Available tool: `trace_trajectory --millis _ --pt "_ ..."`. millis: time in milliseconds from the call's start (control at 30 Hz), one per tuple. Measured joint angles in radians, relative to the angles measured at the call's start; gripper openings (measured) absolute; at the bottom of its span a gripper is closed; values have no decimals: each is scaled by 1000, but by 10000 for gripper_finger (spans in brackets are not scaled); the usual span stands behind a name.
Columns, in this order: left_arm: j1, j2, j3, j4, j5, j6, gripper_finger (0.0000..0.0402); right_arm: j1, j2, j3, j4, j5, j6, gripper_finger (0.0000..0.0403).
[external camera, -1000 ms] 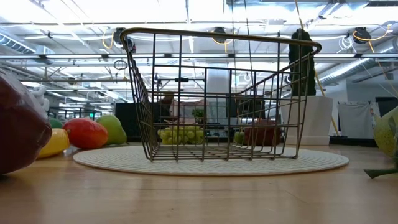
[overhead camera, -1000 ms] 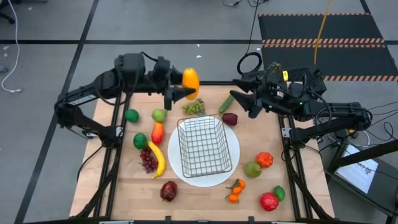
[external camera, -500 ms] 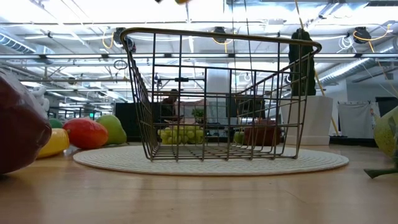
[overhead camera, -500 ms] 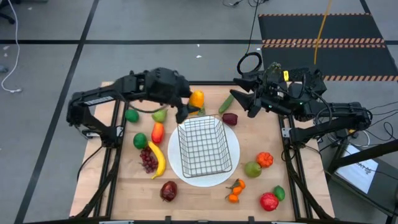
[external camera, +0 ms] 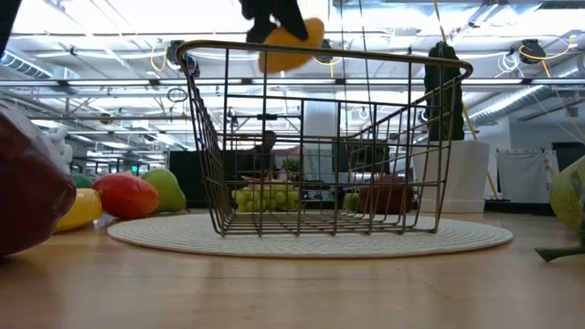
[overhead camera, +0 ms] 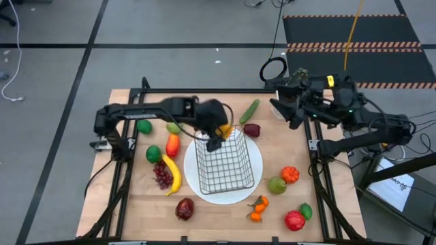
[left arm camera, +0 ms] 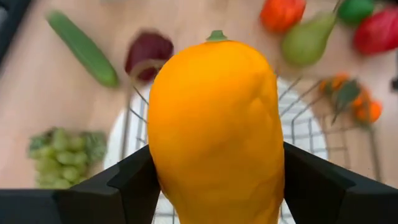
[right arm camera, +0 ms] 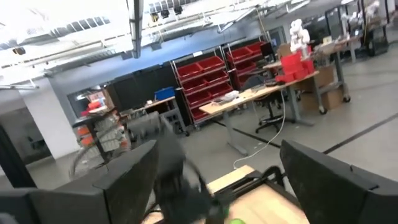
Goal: Build produce basket
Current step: Put the yellow mango into the black wire basket
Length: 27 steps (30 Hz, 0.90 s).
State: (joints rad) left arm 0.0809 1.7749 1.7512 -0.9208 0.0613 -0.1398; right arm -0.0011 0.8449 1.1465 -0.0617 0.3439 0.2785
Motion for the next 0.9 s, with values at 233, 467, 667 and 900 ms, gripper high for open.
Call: trace_trajectory --millis 233,467,667,900 --pt "-30 135 0 -12 0 -11 278 -25 -67 0 -31 0 -84 332" --pt "-31 241 0 -22 -16 -44 278 -31 -102 0 -73 0 -95 332" --pt "-29 292 0 -66 -68 -49 278 -32 -129 0 -124 -5 -109 332" --pt "-29 319 0 -72 -100 -64 278 -32 -157 0 -162 -7 -127 332"
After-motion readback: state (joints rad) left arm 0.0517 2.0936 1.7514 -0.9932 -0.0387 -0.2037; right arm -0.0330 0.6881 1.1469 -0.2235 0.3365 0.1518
